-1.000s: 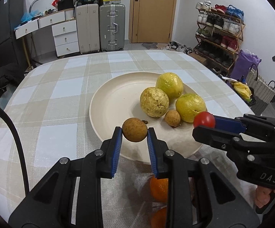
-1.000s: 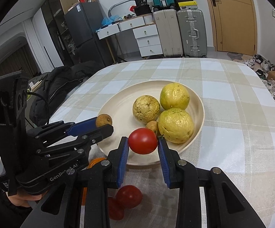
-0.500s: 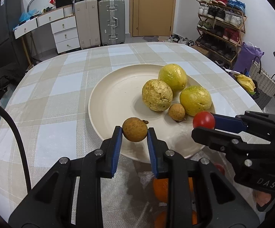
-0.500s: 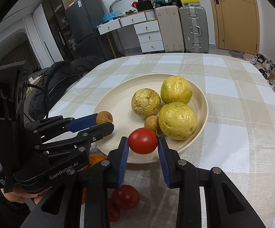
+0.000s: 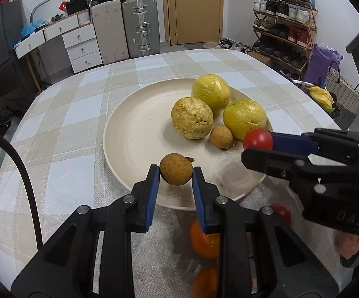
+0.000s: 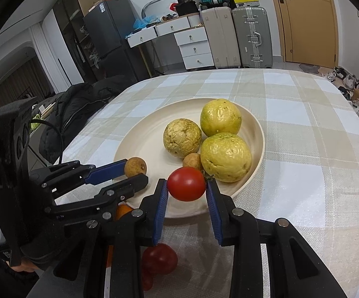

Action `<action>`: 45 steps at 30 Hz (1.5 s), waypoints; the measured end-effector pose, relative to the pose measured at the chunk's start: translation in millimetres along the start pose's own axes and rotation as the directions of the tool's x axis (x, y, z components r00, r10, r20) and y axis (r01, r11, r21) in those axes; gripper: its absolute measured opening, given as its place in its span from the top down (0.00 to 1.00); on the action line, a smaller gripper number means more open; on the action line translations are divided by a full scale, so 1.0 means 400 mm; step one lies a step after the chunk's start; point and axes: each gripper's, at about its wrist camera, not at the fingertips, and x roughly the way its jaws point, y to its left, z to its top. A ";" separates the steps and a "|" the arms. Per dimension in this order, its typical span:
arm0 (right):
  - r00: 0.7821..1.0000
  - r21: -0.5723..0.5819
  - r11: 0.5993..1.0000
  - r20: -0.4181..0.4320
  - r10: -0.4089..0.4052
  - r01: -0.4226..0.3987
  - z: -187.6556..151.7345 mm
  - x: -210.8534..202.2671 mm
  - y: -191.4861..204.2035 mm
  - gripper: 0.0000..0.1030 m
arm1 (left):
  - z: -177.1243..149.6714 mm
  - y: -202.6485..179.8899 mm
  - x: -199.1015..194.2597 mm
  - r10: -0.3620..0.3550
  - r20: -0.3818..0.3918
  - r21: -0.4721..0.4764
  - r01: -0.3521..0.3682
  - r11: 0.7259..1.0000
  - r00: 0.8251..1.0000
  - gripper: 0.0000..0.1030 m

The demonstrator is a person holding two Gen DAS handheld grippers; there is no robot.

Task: Organize fruits
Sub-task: 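Lift and carry the brown fruit and the tomato over the cream plate, then lower both fruits onto the plate and open both grippers, then withdraw both grippers and move them toward the oranges and tomatoes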

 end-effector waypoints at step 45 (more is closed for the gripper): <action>0.991 -0.046 0.995 0.106 -0.081 0.086 -0.074 -0.165 0.058 0.00 | -0.130 0.084 -0.272 -0.009 0.198 -0.127 0.034 0.991 0.980 0.01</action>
